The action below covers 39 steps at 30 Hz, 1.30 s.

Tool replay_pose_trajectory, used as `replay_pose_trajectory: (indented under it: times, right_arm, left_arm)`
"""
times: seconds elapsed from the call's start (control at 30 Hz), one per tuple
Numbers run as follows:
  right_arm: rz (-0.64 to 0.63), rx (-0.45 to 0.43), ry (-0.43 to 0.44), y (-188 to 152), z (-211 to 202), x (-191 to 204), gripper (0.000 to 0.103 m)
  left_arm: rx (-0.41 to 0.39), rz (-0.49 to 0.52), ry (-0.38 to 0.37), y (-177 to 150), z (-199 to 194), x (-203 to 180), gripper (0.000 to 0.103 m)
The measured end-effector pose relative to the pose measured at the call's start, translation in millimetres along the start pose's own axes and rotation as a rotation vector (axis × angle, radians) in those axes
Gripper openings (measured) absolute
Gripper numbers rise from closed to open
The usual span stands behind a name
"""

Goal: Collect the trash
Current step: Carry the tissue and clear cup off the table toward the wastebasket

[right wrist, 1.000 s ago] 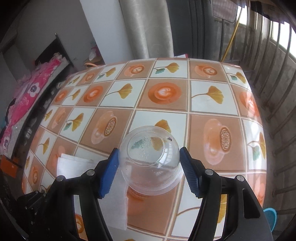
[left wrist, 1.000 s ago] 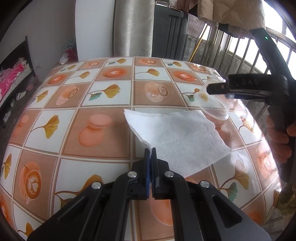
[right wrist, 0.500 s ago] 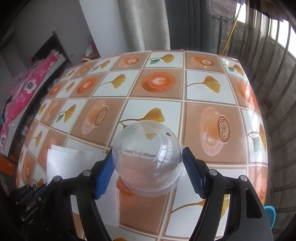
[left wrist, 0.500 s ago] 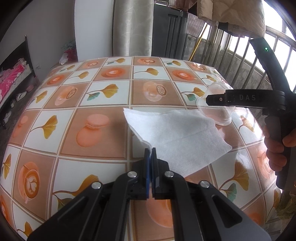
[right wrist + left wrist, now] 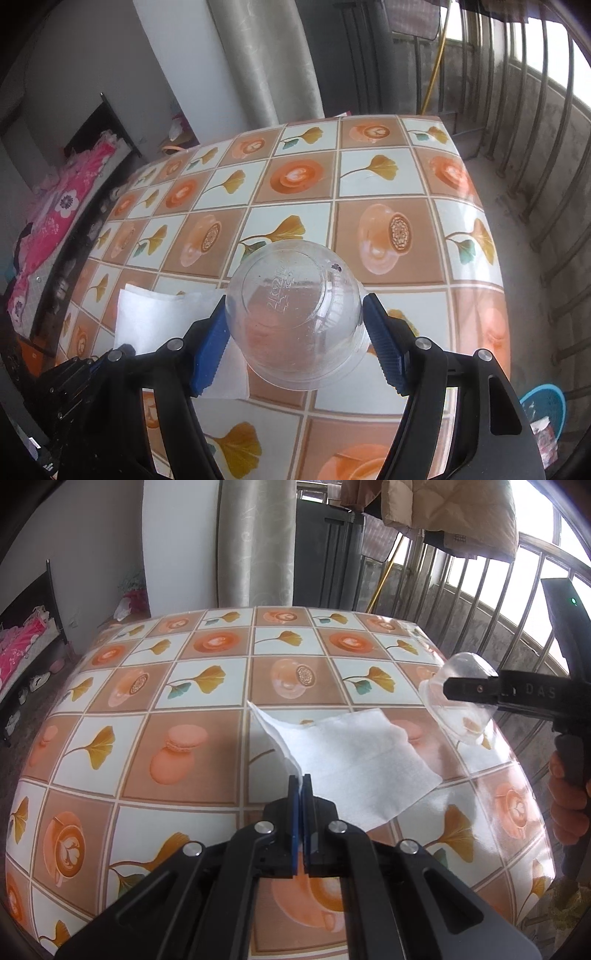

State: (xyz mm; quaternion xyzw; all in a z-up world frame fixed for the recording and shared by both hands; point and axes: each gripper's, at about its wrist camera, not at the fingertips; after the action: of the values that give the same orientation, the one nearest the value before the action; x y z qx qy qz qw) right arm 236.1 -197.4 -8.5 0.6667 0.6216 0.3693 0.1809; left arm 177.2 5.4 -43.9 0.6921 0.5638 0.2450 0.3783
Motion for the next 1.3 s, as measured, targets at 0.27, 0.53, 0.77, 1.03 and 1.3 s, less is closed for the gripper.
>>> replay_pose_trajectory:
  times: [0.27, 0.53, 0.77, 1.03, 1.3]
  right_arm:
    - [0.064, -0.034, 0.014, -11, -40, -14, 0.066]
    - [0.119, -0.071, 0.031, -24, -72, -24, 0.066]
    - [0.153, -0.104, 0.044, -33, -102, -31, 0.066]
    - [0.175, -0.136, 0.047, -42, -130, -40, 0.066]
    - [0.195, -0.161, 0.048, -47, -147, -48, 0.066]
  left_arm:
    - [-0.056, 0.013, -0.012, 12, -21, -13, 0.001]
    - [-0.112, 0.049, -0.029, 25, -50, -32, 0.001]
    - [-0.16, 0.085, -0.04, 31, -75, -52, 0.001]
    - [-0.205, 0.122, -0.05, 33, -102, -74, 0.001]
    - [-0.244, 0.164, -0.054, 34, -123, -92, 0.001]
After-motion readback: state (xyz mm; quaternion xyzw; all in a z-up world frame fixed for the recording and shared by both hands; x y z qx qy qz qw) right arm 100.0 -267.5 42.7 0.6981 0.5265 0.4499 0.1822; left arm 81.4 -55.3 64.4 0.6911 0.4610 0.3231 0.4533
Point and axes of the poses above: each gripper's, at about its wrist camera, not at the fingertips, and z roughly the way its jaws point, x to its left, y to its top, and after that the axes turned 10 degrees about -x, right-handed
